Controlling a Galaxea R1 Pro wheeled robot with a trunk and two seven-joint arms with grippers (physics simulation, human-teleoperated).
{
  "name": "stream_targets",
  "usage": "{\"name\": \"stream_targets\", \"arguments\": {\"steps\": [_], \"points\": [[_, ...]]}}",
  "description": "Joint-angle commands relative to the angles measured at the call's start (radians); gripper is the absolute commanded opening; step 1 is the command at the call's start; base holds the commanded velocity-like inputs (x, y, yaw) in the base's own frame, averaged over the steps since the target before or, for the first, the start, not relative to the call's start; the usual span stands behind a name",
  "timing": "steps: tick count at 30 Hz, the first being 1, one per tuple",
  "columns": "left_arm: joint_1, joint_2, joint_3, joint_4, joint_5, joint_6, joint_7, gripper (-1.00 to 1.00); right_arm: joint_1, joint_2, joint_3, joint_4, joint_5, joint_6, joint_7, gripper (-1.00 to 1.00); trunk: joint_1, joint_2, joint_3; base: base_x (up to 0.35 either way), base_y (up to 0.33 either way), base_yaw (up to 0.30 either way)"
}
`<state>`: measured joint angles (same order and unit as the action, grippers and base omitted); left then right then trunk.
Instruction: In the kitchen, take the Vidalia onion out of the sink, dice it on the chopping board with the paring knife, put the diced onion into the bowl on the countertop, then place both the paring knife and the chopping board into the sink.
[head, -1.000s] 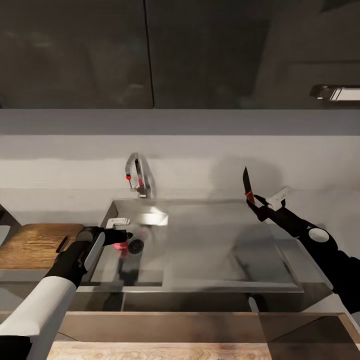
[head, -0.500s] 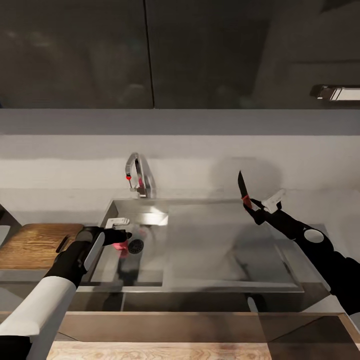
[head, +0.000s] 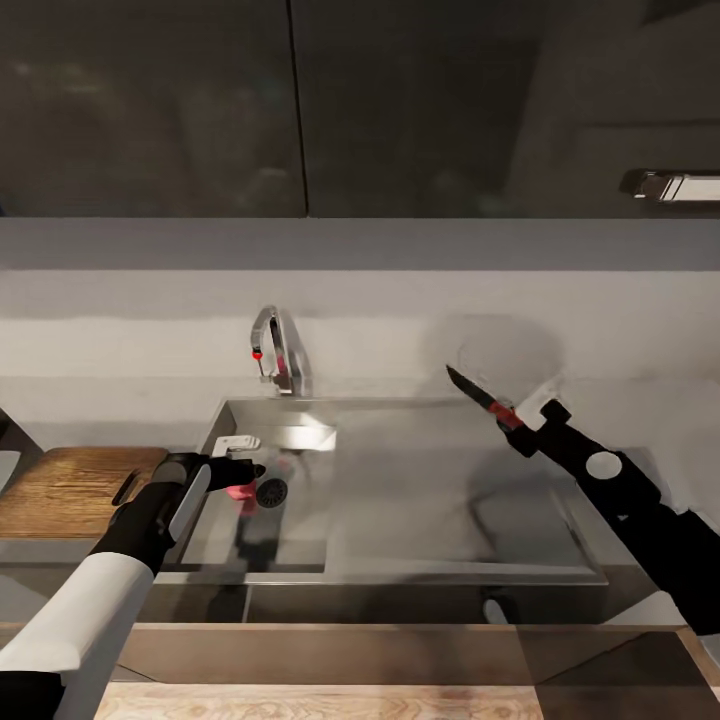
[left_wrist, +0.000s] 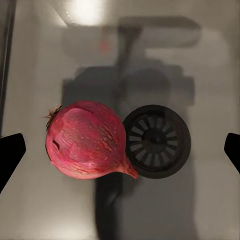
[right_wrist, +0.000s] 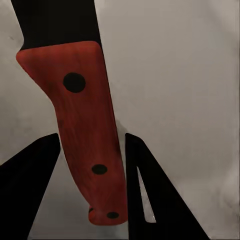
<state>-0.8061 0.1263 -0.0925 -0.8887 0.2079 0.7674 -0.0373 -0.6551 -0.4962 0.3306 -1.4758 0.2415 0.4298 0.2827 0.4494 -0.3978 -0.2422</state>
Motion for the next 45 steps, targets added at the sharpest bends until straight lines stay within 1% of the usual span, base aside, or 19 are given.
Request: {"name": "stream_targets", "arguments": {"steps": [1,2,4,8,13,21,24,25,26,29,32,38,42,43,44,45], "points": [[-0.001,0.001,-0.003,-0.001,0.003,0.004,0.001,1.00,-0.001,-0.001,0.010,-0.002,0.033,0.010,0.006,-1.00,0.001,-0.002,-0.002,0.000,0.000,0.000],[-0.001,0.001,-0.003,-0.001,0.004,0.004,0.001,1.00,-0.001,-0.001,0.021,-0.002,0.057,0.015,0.006,-1.00,0.001,-0.002,-0.002,0.000,0.000,0.000],[-0.001,0.001,-0.003,-0.001,0.004,0.004,0.000,1.00,-0.001,-0.001,0.030,-0.003,0.084,0.022,0.006,-1.00,0.001,-0.002,-0.002,0.000,0.000,0.000],[-0.001,0.001,-0.003,0.000,0.004,0.004,0.000,1.00,-0.001,-0.002,0.035,-0.003,0.099,0.026,0.006,-1.00,0.001,-0.002,-0.002,0.000,0.000,0.000],[-0.001,0.001,-0.003,-0.001,0.003,0.004,0.000,1.00,-0.001,-0.002,0.031,-0.003,0.103,0.027,0.006,-1.00,0.001,-0.002,-0.003,0.000,0.000,0.000],[-0.001,0.000,-0.003,-0.001,0.003,0.004,0.000,1.00,-0.001,-0.004,0.025,-0.006,0.107,0.025,0.007,-1.00,0.001,-0.002,-0.011,0.000,0.000,0.000],[-0.001,-0.002,-0.003,-0.001,0.002,0.004,0.000,1.00,-0.001,-0.028,0.002,-0.006,0.115,0.019,0.007,-1.00,0.001,-0.002,-0.015,0.000,0.000,0.000],[-0.001,-0.002,-0.003,-0.001,0.002,0.004,-0.001,1.00,-0.001,-0.041,-0.020,-0.006,0.119,0.016,0.007,-1.00,0.001,-0.002,-0.017,0.000,0.000,0.000],[-0.001,-0.002,-0.003,-0.001,0.002,0.004,-0.001,1.00,-0.001,-0.044,-0.030,-0.006,0.120,0.015,0.007,-1.00,0.001,-0.002,-0.018,0.000,0.000,0.000],[-0.001,-0.002,-0.003,-0.001,0.002,0.004,-0.001,1.00,-0.001,-0.053,-0.085,-0.006,0.125,0.009,0.007,-1.00,0.001,-0.002,-0.022,0.000,0.000,0.028],[-0.001,-0.002,-0.003,-0.001,0.002,0.004,-0.001,1.00,-0.001,-0.055,-0.099,-0.007,0.129,-0.009,0.007,-1.00,0.001,-0.002,-0.026,0.000,0.000,0.038],[-0.001,-0.002,-0.003,-0.001,0.002,0.004,0.000,1.00,-0.001,-0.056,-0.106,-0.006,0.139,-0.030,0.007,-1.00,0.001,-0.002,-0.028,0.000,0.000,0.008],[-0.001,-0.002,-0.003,-0.001,0.003,0.004,0.002,1.00,-0.001,-0.056,-0.114,-0.006,0.199,-0.031,0.007,-1.00,0.001,-0.002,-0.028,0.000,0.000,0.000],[-0.001,-0.001,-0.003,-0.001,0.004,0.004,0.002,1.00,-0.001,-0.056,-0.130,-0.006,0.247,-0.031,0.007,-1.00,0.001,-0.002,-0.028,0.000,0.000,0.000],[-0.001,-0.001,-0.003,-0.001,0.004,0.004,0.002,1.00,-0.002,-0.056,-0.138,-0.006,0.268,-0.031,0.008,-1.00,0.001,-0.002,-0.028,0.000,0.000,0.000],[-0.001,-0.001,-0.003,-0.001,0.004,0.004,0.002,1.00,-0.002,-0.056,-0.141,-0.006,0.277,-0.032,0.008,-1.00,0.001,-0.002,-0.028,0.000,0.000,0.000]]}}
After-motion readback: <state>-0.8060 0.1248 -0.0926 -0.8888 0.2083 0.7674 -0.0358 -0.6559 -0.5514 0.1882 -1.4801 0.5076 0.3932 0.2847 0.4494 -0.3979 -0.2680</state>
